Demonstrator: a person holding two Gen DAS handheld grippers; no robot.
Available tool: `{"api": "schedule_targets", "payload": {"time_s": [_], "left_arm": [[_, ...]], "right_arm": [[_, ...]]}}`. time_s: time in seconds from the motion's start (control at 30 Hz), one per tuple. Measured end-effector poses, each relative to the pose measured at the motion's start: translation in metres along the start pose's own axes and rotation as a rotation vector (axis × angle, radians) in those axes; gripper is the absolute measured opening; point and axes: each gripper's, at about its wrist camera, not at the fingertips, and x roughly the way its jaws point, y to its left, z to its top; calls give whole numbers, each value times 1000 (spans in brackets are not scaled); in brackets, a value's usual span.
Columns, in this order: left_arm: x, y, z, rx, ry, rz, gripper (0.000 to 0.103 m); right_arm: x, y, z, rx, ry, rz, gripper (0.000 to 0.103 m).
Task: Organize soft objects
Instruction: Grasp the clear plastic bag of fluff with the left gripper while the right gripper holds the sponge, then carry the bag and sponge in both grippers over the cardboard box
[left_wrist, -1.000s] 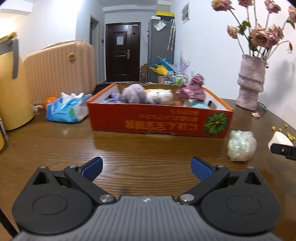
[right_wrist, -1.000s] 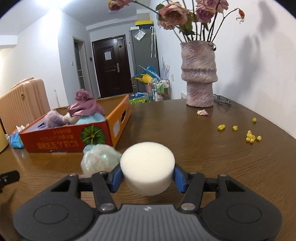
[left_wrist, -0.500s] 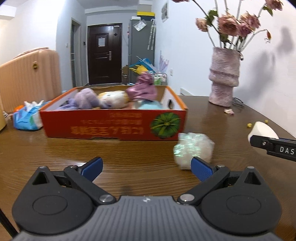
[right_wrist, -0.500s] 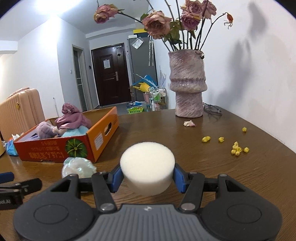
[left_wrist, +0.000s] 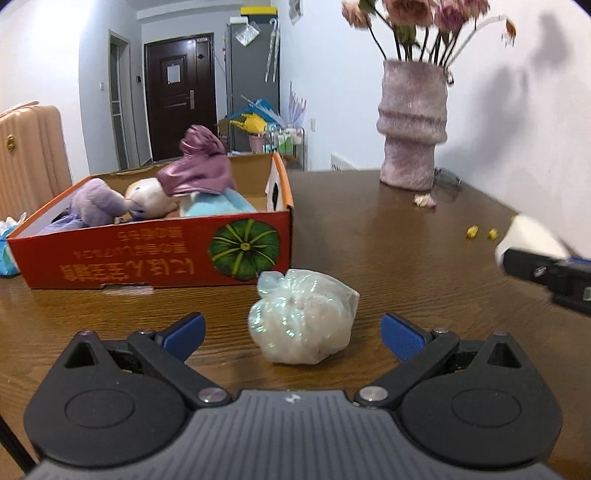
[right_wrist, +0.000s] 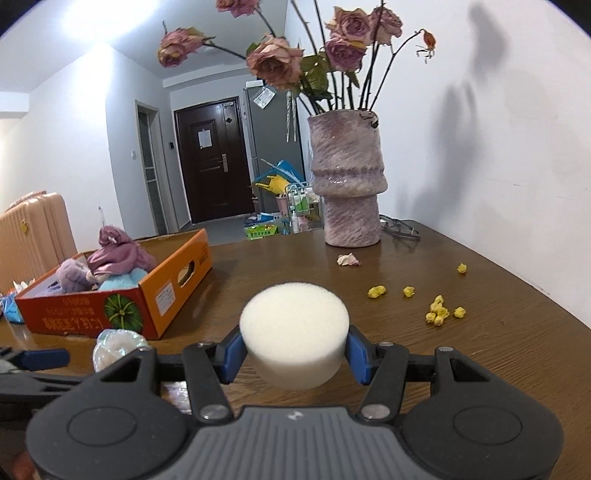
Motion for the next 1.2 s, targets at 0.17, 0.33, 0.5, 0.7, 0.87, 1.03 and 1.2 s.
{"api": "schedule_targets", "payload": {"time_s": [0.17, 0.33, 0.5, 0.7, 0.87, 1.03, 1.2], "left_arm": [[18, -3, 6, 7, 25, 1, 103], [23, -4, 8, 24, 34, -10, 86], [30, -1, 8, 26, 93, -55, 54], [26, 3, 9, 23, 72, -79, 49], [16, 10, 11, 14, 35, -81, 49], [5, 22, 12, 1, -6, -70, 49], [-7, 38, 12, -13, -47, -55, 49]], "right_arm": [[-4, -2, 0, 19, -10, 10, 56], [-1, 1, -1, 2, -4, -5, 56], [4, 3, -4, -9, 6, -33, 56], [2, 10, -6, -46, -30, -73, 56], [0, 15, -7, -33, -51, -97, 56], [0, 27, -8, -27, -62, -107, 56], [-1, 45, -10, -29, -81, -111, 56]]}}
